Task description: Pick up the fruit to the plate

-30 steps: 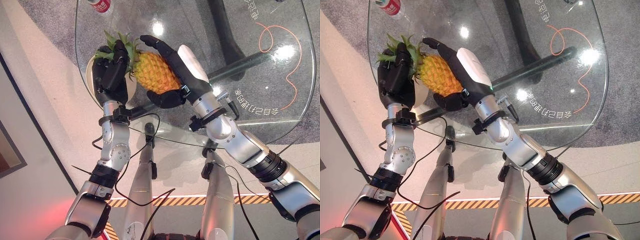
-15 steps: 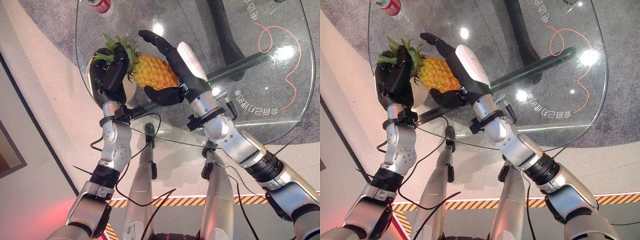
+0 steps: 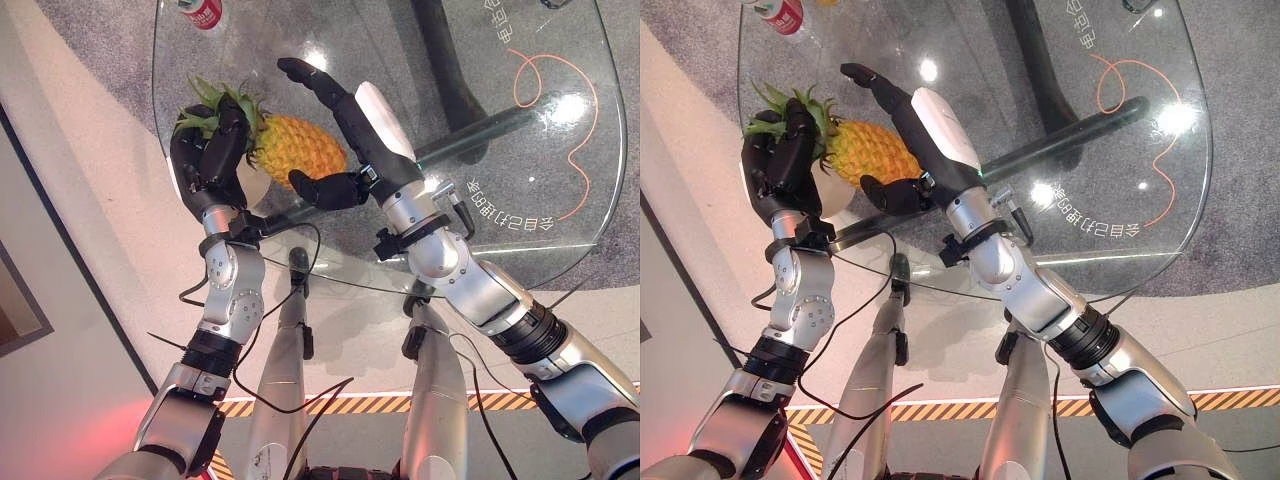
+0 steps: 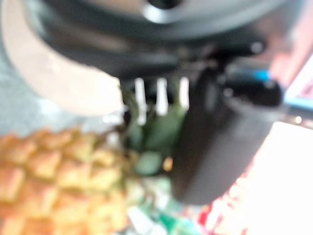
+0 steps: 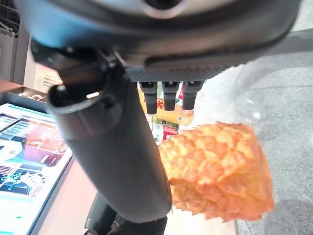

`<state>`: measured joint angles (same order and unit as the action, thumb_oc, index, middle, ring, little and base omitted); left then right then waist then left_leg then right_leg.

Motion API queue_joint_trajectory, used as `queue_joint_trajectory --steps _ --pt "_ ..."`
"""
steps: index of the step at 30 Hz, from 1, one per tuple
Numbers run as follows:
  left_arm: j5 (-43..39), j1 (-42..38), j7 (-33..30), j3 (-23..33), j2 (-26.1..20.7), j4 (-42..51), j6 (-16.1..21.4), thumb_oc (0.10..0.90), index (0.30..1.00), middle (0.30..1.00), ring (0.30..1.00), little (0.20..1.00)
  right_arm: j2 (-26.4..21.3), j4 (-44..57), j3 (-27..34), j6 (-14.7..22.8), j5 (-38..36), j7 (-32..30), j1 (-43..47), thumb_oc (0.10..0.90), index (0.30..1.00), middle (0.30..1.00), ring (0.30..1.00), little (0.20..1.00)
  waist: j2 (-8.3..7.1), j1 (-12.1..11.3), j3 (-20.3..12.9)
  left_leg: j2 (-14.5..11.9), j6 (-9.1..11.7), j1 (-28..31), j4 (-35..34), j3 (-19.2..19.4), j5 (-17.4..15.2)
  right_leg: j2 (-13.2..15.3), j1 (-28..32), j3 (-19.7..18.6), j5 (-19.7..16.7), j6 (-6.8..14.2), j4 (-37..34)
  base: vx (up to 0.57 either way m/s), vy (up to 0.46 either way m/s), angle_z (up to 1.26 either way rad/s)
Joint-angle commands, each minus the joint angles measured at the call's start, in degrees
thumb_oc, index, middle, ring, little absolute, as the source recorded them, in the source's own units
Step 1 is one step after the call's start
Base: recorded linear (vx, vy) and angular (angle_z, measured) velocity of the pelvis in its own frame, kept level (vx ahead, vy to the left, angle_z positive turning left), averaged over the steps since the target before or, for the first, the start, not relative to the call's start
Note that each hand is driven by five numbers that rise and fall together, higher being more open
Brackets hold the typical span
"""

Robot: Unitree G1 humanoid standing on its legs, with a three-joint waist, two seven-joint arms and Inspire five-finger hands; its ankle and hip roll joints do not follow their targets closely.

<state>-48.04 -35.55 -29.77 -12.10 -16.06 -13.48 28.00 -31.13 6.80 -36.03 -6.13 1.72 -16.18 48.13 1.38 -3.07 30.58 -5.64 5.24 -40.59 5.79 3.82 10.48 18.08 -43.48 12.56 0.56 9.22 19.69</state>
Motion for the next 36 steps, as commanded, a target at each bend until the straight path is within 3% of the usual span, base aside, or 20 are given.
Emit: queue_joint_trajectory --steps 1,17,36 --pt "6.78 -6.41 -0.17 3.17 -1.12 6.16 8.08 0.1 0.3 0.3 0.3 0.2 2.32 9.03 3.84 6.84 1.36 -1.76 6.13 0.8 0.9 0.9 0.9 0.9 -0.44 -0.98 -0.78 -2.75 2.7 3.23 0.42 -0.56 -2.0 0.77 5.28 1.84 -8.69 3.14 -9.73 0.0 0.0 0.0" --pt "7.61 -7.06 -2.1 4.82 -0.91 7.13 10.75 0.1 0.3 0.3 0.3 0.2 2.93 8.82 4.71 7.16 1.8 -4.43 5.78 0.8 0.9 0.9 0.9 0.9 -0.41 -0.95 -0.78 -2.79 2.7 2.99 -0.07 -0.45 -1.55 0.78 5.11 1.73 -8.95 3.0 -10.15 0.0 0.0 0.0" --pt "12.1 -6.23 -7.46 7.61 -1.43 7.7 13.58 0.1 0.3 0.3 0.3 0.2 1.93 8.77 10.39 11.28 1.67 -12.06 0.47 0.8 0.9 0.9 0.9 0.9 -0.57 0.32 -0.78 -3.13 2.76 3.29 -0.16 0.07 -1.74 0.61 4.92 0.98 -8.73 3.01 -9.98 0.0 0.0 0.0"
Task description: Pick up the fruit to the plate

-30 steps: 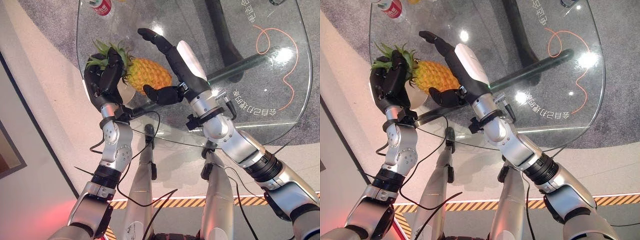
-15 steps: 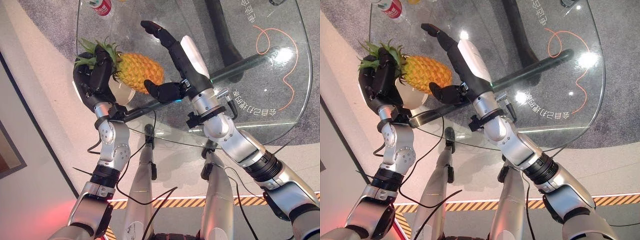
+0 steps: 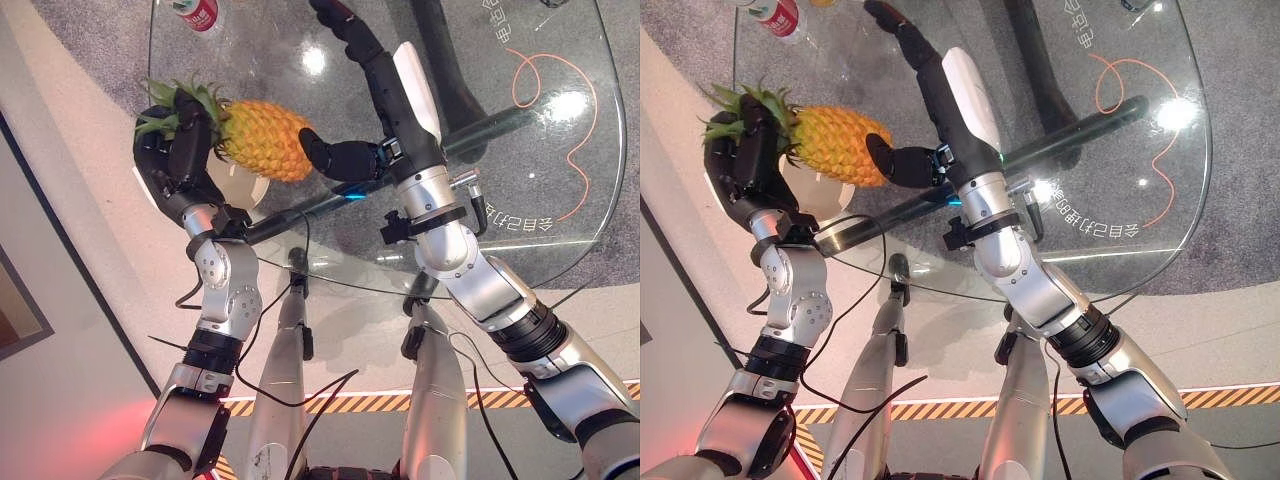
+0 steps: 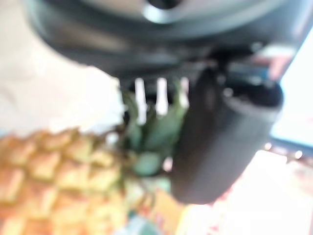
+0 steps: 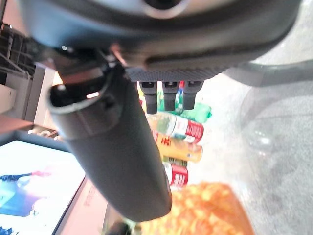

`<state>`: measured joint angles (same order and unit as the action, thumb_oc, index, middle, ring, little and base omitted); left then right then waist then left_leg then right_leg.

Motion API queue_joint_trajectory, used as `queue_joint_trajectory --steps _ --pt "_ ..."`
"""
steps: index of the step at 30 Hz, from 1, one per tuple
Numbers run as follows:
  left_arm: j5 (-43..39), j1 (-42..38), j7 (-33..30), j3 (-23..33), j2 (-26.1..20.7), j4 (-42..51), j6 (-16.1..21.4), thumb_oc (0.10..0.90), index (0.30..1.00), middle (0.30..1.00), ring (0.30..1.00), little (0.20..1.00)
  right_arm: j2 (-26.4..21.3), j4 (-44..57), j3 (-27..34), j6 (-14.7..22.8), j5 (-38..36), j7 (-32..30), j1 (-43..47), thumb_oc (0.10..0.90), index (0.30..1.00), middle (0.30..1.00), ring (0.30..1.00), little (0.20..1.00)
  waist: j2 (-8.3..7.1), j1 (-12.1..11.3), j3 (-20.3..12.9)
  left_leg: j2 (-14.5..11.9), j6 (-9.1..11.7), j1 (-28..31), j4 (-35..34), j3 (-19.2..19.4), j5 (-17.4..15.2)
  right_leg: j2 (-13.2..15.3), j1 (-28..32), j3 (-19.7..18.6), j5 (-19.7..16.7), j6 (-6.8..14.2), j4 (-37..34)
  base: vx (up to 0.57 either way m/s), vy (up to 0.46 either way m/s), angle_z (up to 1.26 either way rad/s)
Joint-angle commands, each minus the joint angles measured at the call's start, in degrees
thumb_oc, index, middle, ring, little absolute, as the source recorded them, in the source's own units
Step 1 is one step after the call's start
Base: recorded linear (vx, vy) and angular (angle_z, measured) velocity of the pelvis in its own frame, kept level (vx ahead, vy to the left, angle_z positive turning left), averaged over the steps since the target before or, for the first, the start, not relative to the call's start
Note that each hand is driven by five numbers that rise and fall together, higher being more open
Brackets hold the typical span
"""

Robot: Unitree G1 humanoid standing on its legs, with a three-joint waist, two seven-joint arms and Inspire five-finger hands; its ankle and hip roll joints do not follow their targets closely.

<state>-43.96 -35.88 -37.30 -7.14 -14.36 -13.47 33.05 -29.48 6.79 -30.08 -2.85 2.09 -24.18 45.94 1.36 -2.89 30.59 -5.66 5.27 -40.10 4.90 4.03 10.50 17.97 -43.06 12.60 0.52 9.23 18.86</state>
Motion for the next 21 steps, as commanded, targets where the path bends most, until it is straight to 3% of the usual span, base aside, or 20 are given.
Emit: queue_joint_trajectory --steps 1,12,21 --pt "8.03 -5.48 0.14 2.77 -3.2 7.65 8.77 0.1 0.3 0.3 0.3 0.2 0.19 8.7 4.94 8.41 1.15 -4.43 1.87 0.8 0.9 0.9 0.9 0.9 -0.54 0.2 -0.8 -3.21 2.83 3.29 0.77 -0.05 -2.21 0.69 4.84 0.86 -8.21 3.11 -8.92 0.0 0.0 0.0" --pt "9.41 -4.06 -0.12 4.41 -3.55 9.31 10.06 0.1 0.3 0.3 0.3 0.2 -0.62 7.32 10.29 10.61 1.8 -9.7 -3.29 0.8 0.9 0.9 0.9 0.9 -0.63 1.32 -0.8 -3.48 2.79 3.4 1.07 0.43 -2.49 0.64 4.5 0.21 -8.15 3.09 -8.64 0.0 0.0 0.0" --pt "14.16 -2.74 -3.67 7.31 -5.69 7.27 11.96 0.1 0.3 0.3 0.3 0.2 -1.1 1.67 16.36 13.81 -4.66 -18.62 -10.22 0.8 0.9 0.9 0.9 0.9 -0.99 2.55 -0.8 -3.87 2.88 3.97 1.06 0.94 -2.73 0.39 4.58 -0.39 -8.0 2.99 -8.5 0.0 0.004 0.0"
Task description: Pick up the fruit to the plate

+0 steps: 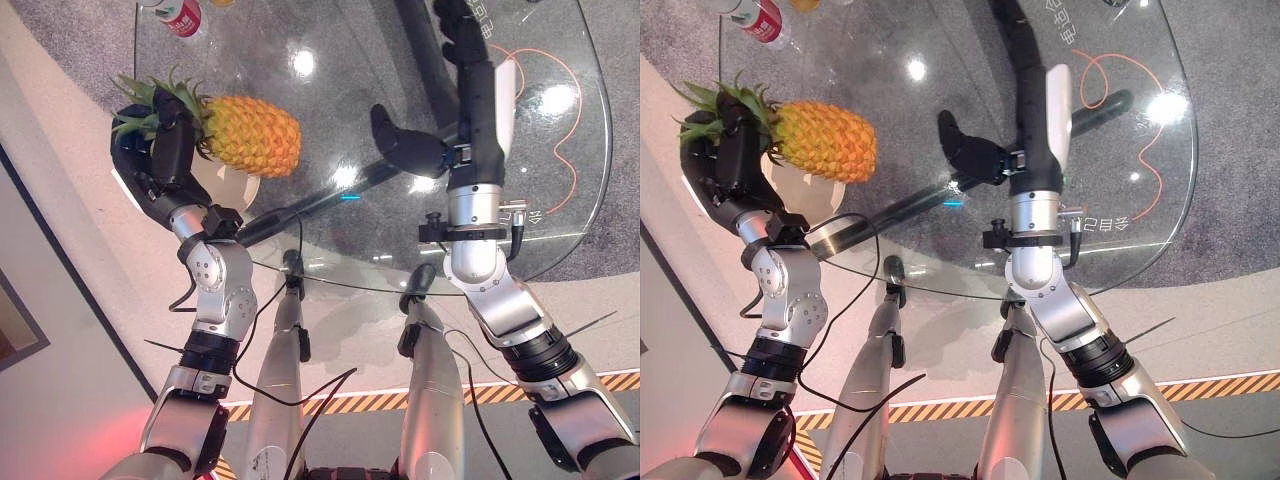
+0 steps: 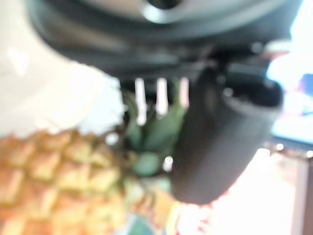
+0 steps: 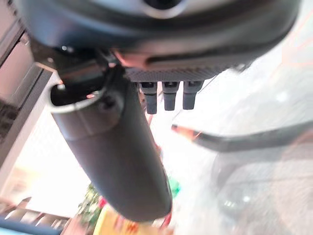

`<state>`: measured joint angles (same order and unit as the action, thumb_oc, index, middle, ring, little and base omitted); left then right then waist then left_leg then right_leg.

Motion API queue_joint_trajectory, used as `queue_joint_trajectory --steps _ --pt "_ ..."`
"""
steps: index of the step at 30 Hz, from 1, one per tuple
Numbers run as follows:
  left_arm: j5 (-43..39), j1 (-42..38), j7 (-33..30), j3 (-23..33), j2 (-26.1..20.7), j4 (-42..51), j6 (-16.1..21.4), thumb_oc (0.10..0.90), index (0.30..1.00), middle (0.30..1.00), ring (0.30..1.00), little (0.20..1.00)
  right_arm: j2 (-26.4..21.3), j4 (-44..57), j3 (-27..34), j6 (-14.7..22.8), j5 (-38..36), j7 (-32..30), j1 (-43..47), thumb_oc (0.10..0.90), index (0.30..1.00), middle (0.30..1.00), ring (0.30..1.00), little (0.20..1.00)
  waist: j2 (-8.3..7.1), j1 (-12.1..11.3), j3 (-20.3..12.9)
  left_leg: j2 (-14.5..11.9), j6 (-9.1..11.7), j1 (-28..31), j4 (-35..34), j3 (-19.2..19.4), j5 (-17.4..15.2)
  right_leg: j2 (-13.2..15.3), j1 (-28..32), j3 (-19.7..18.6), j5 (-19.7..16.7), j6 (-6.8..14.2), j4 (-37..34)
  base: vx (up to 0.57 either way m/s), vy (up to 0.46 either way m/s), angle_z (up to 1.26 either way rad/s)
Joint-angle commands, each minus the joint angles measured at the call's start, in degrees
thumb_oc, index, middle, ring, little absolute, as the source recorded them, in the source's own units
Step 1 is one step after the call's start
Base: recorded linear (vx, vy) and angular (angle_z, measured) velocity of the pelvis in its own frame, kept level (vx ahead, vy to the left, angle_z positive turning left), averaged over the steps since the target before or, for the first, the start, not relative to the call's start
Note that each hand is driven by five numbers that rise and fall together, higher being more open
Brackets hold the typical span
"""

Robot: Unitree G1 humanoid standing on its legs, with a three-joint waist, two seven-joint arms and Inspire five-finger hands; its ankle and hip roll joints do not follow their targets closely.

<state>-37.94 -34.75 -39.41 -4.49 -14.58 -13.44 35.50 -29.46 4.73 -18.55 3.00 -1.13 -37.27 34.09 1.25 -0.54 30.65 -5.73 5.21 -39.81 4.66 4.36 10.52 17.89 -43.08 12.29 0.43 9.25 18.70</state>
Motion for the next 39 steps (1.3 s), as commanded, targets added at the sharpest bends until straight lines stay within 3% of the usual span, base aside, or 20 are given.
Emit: queue_joint_trajectory --steps 1,10,16,20,25,33,39 --pt "8.91 -3.92 -2.23 4.94 -5.76 6.62 9.77 0.1 0.3 0.3 0.3 0.2 -1.1 2.98 5.35 8.4 -2.14 -6.33 1.01 0.8 0.9 0.9 0.9 0.9 -0.94 0.33 -0.86 -3.86 2.93 3.65 1.43 0.69 -2.8 0.44 4.48 -0.21 -7.85 2.93 -8.23 0.01 0.039 -0.01" --pt "13.14 -5.06 -6.4 7.86 -10.2 0.11 10.32 0.1 0.3 0.3 0.3 0.2 -1.15 -5.95 10.8 12.44 -9.85 -12.49 -3.34 0.8 0.9 0.9 0.9 0.9 -1.16 1.14 -0.86 -4.33 3.16 3.89 1.48 1.24 -2.9 0.3 4.35 -0.58 -7.73 2.83 -8.18 0.01 0.027 -0.05" --pt "16.24 -6.47 -9.74 8.69 -12.67 -5.78 11.28 0.1 0.3 0.3 0.3 0.2 -1.73 -14.19 13.89 15.33 -18.72 -13.83 -3.84 0.8 0.9 0.9 0.9 0.9 -1.32 1.29 -0.86 -4.64 3.44 4.08 1.44 1.51 -2.84 0.01 4.62 -0.56 -7.61 2.7 -8.23 0.0 0.005 -0.02" --pt "17.98 -7.82 -12.39 8.47 -14.26 -8.98 11.27 0.1 0.3 0.3 0.3 0.2 -2.33 -19.83 14.65 16.02 -20.78 -14.65 -3.77 0.8 0.9 0.9 0.9 0.9 -1.41 1.24 -0.86 -4.82 3.66 4.12 1.53 1.46 -2.85 -0.13 4.79 -0.42 -7.52 2.65 -8.12 0.0 0.0 0.0" --pt "19.02 -10.76 -15.01 7.89 -16.92 -13.45 10.5 0.1 0.3 0.3 0.3 0.2 -3.08 -28.56 14.04 16.68 -28.38 -13.1 -2.04 0.8 0.9 0.9 0.9 0.9 -1.59 1.14 -0.86 -4.97 3.88 3.69 1.74 1.42 -2.81 -0.45 4.54 -0.38 -7.37 2.38 -8.1 -0.01 0.0 -0.01" --pt "24.3 -16.1 -23.31 4.94 -22.11 -21.25 8.44 0.1 0.3 0.3 0.3 0.2 -3.05 -46.28 14.62 22.41 -46.25 -6.63 -1.07 0.8 0.9 0.9 0.9 0.9 -1.85 1.18 -0.86 -5.32 4.26 2.68 2.52 1.33 -2.96 -0.88 4.1 -0.25 -7.08 1.85 -7.82 -0.01 -0.003 -0.04" --pt "27.56 -19.43 -28.23 3.16 -24.28 -26.1 6.57 0.1 0.3 0.3 0.3 0.2 -3.18 -55.94 16.45 22.56 -55.79 0.14 0.29 0.8 0.9 0.9 0.9 0.9 -2.18 1.03 -0.86 -5.55 4.41 2.27 3.26 0.93 -3.24 -1.14 4.03 -0.06 -6.67 1.71 -7.27 -0.01 -0.011 0.0"
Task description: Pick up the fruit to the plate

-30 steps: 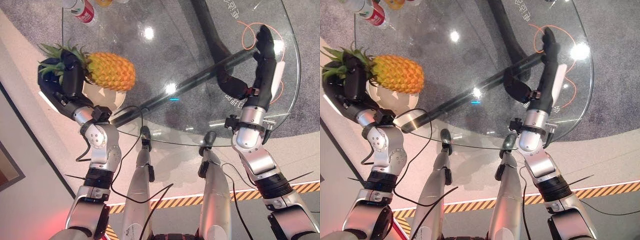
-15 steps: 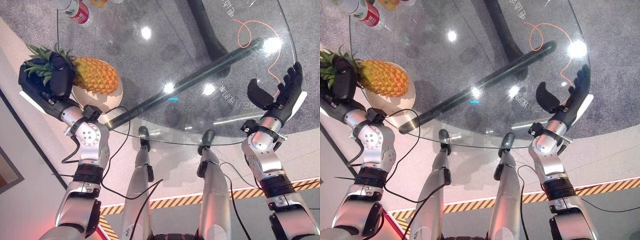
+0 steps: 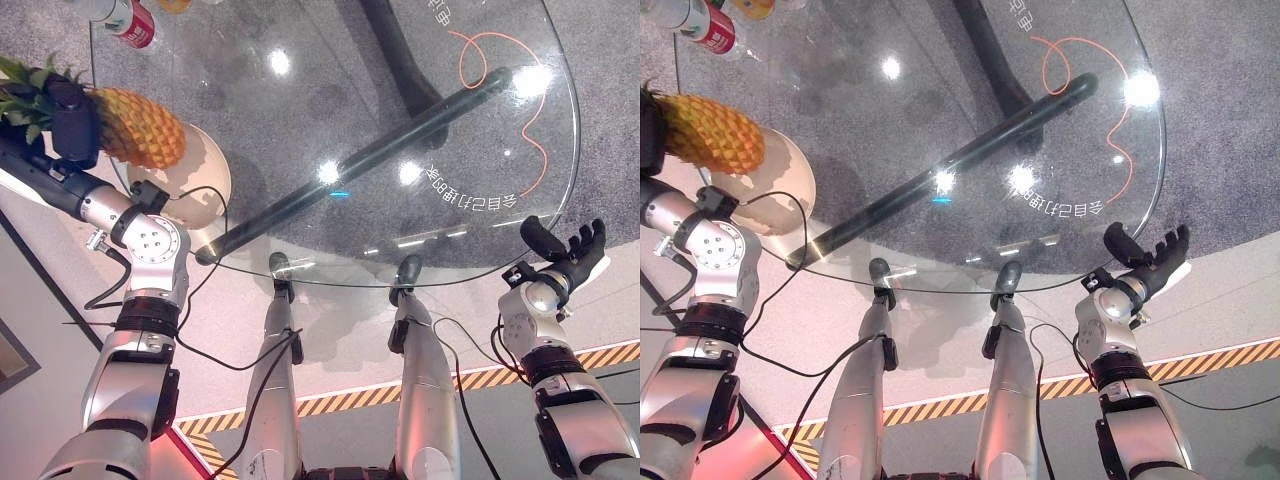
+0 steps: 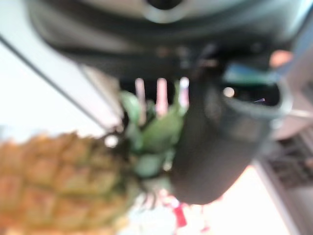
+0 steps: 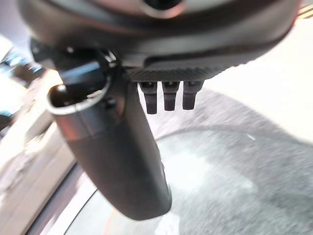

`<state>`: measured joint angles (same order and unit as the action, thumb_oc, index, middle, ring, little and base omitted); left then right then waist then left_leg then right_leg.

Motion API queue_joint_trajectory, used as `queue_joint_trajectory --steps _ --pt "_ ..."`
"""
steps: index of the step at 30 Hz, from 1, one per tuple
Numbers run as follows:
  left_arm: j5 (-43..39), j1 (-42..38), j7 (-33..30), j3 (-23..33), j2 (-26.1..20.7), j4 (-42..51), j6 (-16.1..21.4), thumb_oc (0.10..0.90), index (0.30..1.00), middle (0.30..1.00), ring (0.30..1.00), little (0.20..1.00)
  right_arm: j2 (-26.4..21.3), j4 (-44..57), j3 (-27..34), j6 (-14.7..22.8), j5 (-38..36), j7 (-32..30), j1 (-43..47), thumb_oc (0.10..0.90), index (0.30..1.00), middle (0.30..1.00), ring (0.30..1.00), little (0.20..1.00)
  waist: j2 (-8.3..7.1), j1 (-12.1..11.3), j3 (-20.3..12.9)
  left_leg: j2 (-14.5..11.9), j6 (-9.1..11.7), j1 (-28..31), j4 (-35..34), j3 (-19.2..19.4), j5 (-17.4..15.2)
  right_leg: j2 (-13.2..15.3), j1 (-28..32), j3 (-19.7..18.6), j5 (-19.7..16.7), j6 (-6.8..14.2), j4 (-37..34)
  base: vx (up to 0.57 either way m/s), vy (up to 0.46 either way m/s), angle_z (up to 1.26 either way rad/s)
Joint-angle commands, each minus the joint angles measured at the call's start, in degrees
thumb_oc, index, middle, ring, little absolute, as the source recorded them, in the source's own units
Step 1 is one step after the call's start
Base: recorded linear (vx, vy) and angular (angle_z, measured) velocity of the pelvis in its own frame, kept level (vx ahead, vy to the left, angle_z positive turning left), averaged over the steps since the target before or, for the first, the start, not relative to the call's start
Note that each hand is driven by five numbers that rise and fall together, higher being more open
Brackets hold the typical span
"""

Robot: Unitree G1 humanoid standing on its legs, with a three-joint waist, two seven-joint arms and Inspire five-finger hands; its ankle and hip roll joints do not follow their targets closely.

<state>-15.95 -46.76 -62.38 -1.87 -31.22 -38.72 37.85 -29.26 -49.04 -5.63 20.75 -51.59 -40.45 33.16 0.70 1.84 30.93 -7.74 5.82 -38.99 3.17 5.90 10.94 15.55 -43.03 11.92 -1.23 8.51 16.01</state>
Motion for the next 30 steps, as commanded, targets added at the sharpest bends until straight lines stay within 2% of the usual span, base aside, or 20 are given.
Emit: queue_joint_trajectory --steps 1,8,17,23,30 --pt "5.9 -8.2 -5.66 0.21 -7.87 -1.57 3.98 0.1 0.3 0.3 0.3 0.2 -3.42 -3.54 3.7 4.77 -6.33 4.2 1.84 0.8 0.9 0.9 0.9 0.9 -1.7 -1.4 -1.13 -3.51 3.71 0.92 4.78 -0.71 -3.22 1.18 3.62 0.36 -5.41 2.33 -4.72 -0.01 -0.046 0.0" --pt "6.7 -11.27 -7.11 -2.39 -8.96 -6.37 2.25 0.1 0.3 0.3 0.3 0.2 -3.58 -9.59 3.65 4.09 -11.07 8.99 3.63 0.8 0.9 0.9 0.9 0.9 -1.86 -1.27 -1.13 -3.56 3.71 0.29 5.3 -1.08 -3.31 0.71 3.23 0.06 -5.22 2.12 -4.48 0.0 0.0 0.0" --pt "8.01 -12.16 -7.84 -3.3 -9.79 -10.61 -0.25 0.1 0.3 0.3 0.3 0.2 -3.17 -13.02 3.7 3.55 -13.11 11.05 3.73 0.8 0.9 0.9 0.9 0.9 -2.22 -1.14 -1.13 -3.41 3.64 -0.08 5.69 -1.25 -3.67 0.21 2.96 -0.16 -4.92 1.85 -4.38 0.0 0.0 0.0" --pt "8.17 -11.64 -7.99 -3.25 -9.86 -12.02 -1.2 0.1 0.3 0.3 0.3 0.2 -3.02 -14.09 3.85 3.43 -13.57 12.04 3.55 0.8 0.9 0.9 0.9 0.9 -2.28 -1.15 -1.13 -3.4 3.69 0.02 5.9 -1.38 -4.33 0.05 3.09 -0.25 -4.37 1.94 -4.29 0.0 0.0 0.0" --pt "6.4 -11.27 -6.79 -3.05 -10.17 -13.78 -0.7 0.1 0.3 0.3 0.3 0.2 -3.09 -17.18 4.81 1.92 -18.81 14.3 3.6 0.8 0.9 0.9 0.9 0.9 -2.15 -1.34 -1.13 -3.33 3.6 -0.5 6.09 -1.49 -4.58 -0.09 2.74 -0.15 -4.02 1.8 -4.1 0.0 0.0 0.0"
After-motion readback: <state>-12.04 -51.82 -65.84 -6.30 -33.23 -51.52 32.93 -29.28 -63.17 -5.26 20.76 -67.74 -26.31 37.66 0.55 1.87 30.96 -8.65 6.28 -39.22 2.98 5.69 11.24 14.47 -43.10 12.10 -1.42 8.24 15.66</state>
